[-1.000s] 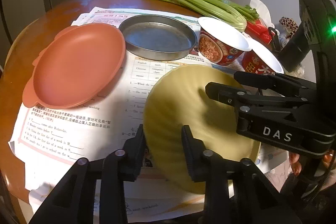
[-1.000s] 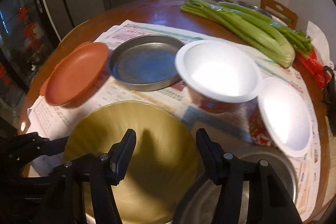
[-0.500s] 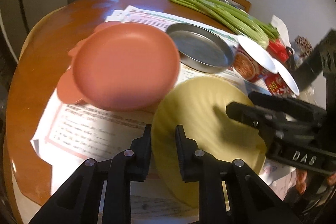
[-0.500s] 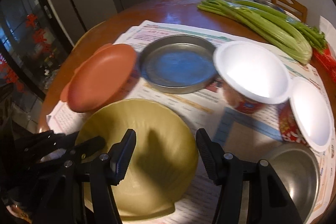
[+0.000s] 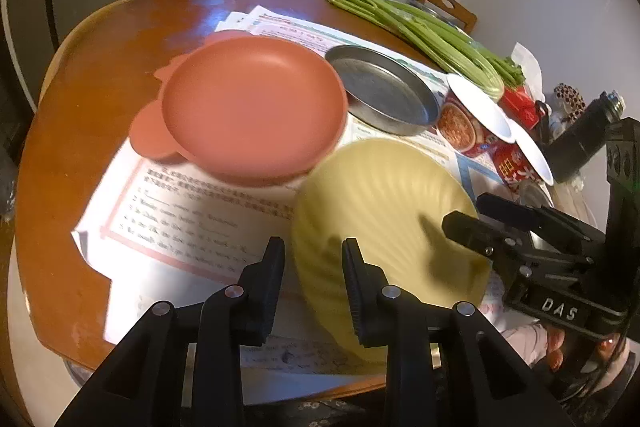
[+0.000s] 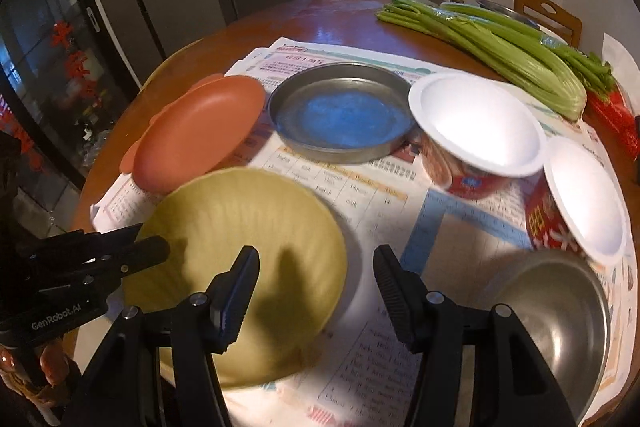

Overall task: Organize plates and bowls
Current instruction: 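Lift the yellow shell plate and lower it onto the orange plate, open left tool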

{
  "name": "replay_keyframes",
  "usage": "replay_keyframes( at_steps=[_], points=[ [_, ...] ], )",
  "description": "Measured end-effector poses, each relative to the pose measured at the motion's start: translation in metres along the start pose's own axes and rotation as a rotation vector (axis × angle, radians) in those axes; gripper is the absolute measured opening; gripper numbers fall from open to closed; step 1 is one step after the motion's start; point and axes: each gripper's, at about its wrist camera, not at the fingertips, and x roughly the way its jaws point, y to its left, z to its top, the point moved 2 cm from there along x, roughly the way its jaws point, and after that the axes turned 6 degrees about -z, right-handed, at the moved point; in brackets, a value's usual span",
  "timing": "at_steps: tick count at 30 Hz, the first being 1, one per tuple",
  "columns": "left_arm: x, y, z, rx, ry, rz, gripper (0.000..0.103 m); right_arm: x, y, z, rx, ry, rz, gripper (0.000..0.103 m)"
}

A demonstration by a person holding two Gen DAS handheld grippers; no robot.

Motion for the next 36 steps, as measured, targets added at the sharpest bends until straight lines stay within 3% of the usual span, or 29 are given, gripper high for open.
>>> replay_keyframes(
  at_steps=[8, 14, 21, 29, 36],
  points=[
    [0.005, -0.011, -0.006, 0.032, 0.001, 0.034, 0.03, 0.001, 0.014, -0.018, -0.059, 0.019, -0.018, 0.06],
    [0.002, -0.014, -0.004, 0.038, -0.012, 0.039, 0.03, -0.001, 0.025, -0.023, -0.099, 0.006, -0.054, 0.06],
    [-0.013, -0.014, 0.0, 0.042, -0.052, 0.027, 0.03, -0.018, 0.026, -0.018, -0.09, -0.041, -0.036, 0.06],
    [-0.039, 0.004, 0.019, 0.015, -0.124, 0.023, 0.03, -0.034, 0.046, 0.011, -0.144, -0.103, -0.024, 0.06],
    [-0.043, 0.03, 0.044, -0.016, -0.159, 0.061, 0.03, -0.022, 0.071, 0.05, -0.206, -0.138, -0.025, 0.06]
  ],
)
